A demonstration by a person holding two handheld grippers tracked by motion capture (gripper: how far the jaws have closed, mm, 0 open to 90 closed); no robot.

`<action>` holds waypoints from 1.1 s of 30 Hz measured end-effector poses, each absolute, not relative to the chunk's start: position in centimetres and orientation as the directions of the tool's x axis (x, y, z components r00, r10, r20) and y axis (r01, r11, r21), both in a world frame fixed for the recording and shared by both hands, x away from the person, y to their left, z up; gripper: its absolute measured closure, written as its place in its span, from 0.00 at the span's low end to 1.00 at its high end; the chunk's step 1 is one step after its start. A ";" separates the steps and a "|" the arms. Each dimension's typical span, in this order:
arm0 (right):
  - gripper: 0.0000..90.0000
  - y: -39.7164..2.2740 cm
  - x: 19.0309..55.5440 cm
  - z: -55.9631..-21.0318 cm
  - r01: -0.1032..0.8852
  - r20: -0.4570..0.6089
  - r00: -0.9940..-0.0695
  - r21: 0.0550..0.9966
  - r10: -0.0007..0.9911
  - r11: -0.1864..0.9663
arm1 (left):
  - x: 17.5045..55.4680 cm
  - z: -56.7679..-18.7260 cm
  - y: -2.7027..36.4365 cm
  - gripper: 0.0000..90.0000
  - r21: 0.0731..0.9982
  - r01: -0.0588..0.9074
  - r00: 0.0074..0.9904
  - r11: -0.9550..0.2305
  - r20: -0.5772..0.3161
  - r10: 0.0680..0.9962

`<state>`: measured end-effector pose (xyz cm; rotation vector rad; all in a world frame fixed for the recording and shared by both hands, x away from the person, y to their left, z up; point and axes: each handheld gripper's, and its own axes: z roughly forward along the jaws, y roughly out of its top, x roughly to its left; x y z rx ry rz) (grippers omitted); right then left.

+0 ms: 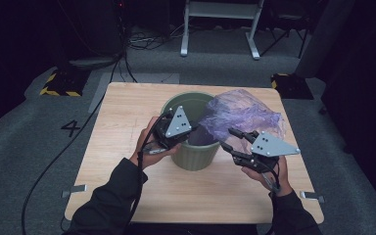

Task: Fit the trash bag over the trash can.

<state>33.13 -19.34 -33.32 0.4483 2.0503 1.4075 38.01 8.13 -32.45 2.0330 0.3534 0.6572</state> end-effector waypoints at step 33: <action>0.98 -20.4 33.2 -37.2 0.004 -0.265 -0.737 0.918 0.622 0.396 | 39.0 -34.4 14.5 0.89 0.900 0.103 0.770 -0.423 0.197 0.607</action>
